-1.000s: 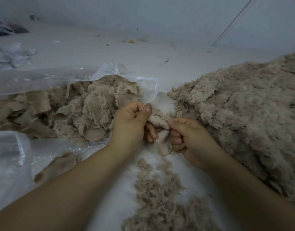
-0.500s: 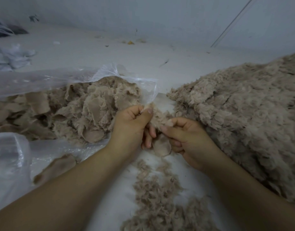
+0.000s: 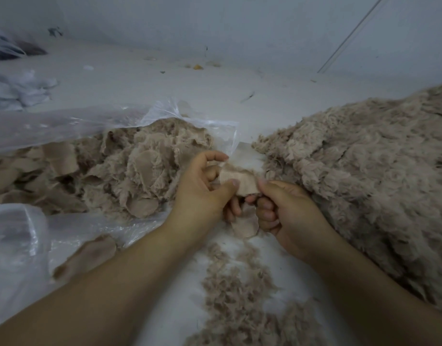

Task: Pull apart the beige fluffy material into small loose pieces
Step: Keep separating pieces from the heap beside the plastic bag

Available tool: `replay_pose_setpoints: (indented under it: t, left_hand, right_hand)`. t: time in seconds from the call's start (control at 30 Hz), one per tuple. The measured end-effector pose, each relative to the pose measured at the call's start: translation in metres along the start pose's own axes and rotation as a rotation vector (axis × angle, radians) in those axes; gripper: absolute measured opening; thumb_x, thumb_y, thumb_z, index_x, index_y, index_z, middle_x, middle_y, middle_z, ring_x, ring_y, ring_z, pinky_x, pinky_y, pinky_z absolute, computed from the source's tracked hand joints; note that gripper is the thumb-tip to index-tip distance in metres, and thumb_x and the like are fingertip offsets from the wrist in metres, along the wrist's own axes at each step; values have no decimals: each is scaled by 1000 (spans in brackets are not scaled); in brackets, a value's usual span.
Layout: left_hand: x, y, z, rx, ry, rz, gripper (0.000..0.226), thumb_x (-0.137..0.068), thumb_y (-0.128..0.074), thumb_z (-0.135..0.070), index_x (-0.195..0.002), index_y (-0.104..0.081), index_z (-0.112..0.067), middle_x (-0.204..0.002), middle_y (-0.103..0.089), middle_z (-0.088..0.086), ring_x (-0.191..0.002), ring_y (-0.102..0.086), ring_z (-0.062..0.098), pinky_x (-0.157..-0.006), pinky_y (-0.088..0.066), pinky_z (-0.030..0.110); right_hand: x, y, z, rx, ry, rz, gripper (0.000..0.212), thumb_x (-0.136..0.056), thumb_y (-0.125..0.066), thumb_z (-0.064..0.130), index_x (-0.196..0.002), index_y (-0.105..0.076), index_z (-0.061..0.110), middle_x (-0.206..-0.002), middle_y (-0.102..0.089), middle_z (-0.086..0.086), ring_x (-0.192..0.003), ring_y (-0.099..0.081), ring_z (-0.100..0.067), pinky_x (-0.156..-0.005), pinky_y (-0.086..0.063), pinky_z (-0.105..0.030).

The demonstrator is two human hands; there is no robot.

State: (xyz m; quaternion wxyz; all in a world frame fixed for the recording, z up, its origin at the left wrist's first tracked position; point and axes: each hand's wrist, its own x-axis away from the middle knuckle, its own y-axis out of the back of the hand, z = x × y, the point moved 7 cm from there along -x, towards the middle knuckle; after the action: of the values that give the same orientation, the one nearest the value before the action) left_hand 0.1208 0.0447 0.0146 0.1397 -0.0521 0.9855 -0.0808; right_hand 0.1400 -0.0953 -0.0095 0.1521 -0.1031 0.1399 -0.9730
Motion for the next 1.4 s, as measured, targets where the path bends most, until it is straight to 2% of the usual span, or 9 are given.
replay_pose_setpoints:
  t: [0.2, 0.33, 0.43, 0.53, 0.63, 0.77, 1.0, 1.13, 1.4]
  left_hand:
    - [3, -2, -4, -146, -91, 12, 23, -91, -57, 1, -92, -45, -18, -71, -60, 13, -52, -61, 32, -46, -52, 36]
    - [6, -6, -11, -342, -162, 42, 23, -88, -59, 5, -84, -65, -18, -71, -62, -1, -55, -61, 19, -51, -51, 33]
    - [10, 2, -43, -650, -472, -137, 21, -85, -61, 3, -96, -75, -9, -84, -67, 6, -71, -60, 13, -68, -51, 23]
    - [11, 9, -66, -1091, -649, -259, 25, -85, -59, -3, -106, -72, -4, -90, -64, 9, -70, -57, 17, -58, -46, 24]
    - [4, 11, -57, -1533, -468, -154, 17, -71, -64, -3, -87, -70, -6, -82, -61, 12, -52, -56, 31, -44, -26, 22]
    - [-3, 14, -52, -1624, -302, -84, 5, -67, -62, 0, -65, -60, -4, -80, -56, 17, -50, -32, 21, -50, -7, 19]
    - [-6, 18, -43, -1801, -329, -24, 13, -71, -67, -10, -63, -59, -4, -90, -54, 16, -87, -50, 36, -53, -29, 34]
    - [-11, 26, -27, -1794, -203, 34, 24, -85, -60, -33, -89, -68, -11, -106, -58, 8, -105, -50, 30, -84, -44, 40]
    - [-13, 29, -20, -1748, -147, 109, 15, -81, -52, -17, -94, -59, -15, -103, -59, 6, -105, -49, 27, -82, -43, 35]
  right_hand:
    - [0, 1, 0, -19, -10, -8, 40, -98, -50, 29, -69, -61, 3, -48, -37, 3, -39, -31, -7, -36, -22, -17]
    - [-2, 1, -2, -36, 3, 9, 40, -100, -48, 27, -71, -62, 2, -48, -39, 3, -40, -33, -7, -36, -24, -17]
    - [-4, 1, -3, -28, 14, 18, 41, -100, -46, 26, -72, -66, 4, -50, -38, 3, -40, -33, -7, -36, -23, -16]
    - [-3, 2, -2, 11, 26, 10, 43, -101, -45, 23, -69, -70, 10, -51, -39, 4, -41, -33, -6, -36, -21, -17]
    - [-2, 1, -2, 36, 33, 7, 40, -102, -45, 19, -71, -69, 9, -52, -39, 4, -42, -32, -6, -37, -20, -17]
    - [-1, 2, -3, 56, 30, 11, 31, -101, -47, 15, -78, -66, 5, -53, -38, 3, -43, -31, -6, -38, -23, -17]
    - [-2, 2, -3, 99, 48, 15, 34, -99, -50, 12, -71, -69, 11, -50, -41, 4, -44, -30, -7, -38, -24, -17]
    - [-2, 3, -4, 107, 52, 25, 38, -99, -50, 12, -69, -71, 15, -51, -42, 5, -44, -32, -7, -39, -25, -18]
    - [-3, 3, -4, 102, 62, 25, 38, -99, -50, 11, -68, -72, 15, -51, -41, 6, -44, -33, -6, -39, -26, -18]
